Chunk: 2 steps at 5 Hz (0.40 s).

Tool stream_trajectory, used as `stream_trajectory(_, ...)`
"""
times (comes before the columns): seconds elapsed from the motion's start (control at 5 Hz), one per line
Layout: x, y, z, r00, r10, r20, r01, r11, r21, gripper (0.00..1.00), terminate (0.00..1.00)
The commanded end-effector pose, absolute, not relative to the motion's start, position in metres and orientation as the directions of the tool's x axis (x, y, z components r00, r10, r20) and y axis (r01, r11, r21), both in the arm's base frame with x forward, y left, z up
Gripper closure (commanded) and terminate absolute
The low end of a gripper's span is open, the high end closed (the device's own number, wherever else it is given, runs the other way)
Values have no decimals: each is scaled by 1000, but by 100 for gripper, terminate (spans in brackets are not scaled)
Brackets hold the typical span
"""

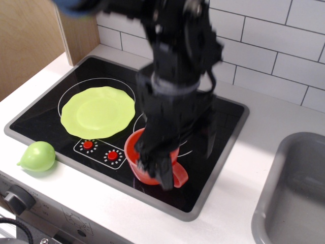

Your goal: Take cup off plate

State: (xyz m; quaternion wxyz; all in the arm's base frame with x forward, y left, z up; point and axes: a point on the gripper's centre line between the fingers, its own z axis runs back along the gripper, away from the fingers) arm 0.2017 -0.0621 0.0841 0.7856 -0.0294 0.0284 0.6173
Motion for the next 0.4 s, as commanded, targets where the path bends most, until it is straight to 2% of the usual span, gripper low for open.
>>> stream_trajectory(0.0,225,-23,128,247,968,-40,-963,241,-122,0,0)
stream_trajectory(0.2,225,-23,128,247,968,-40,-963,241,-122,0,100)
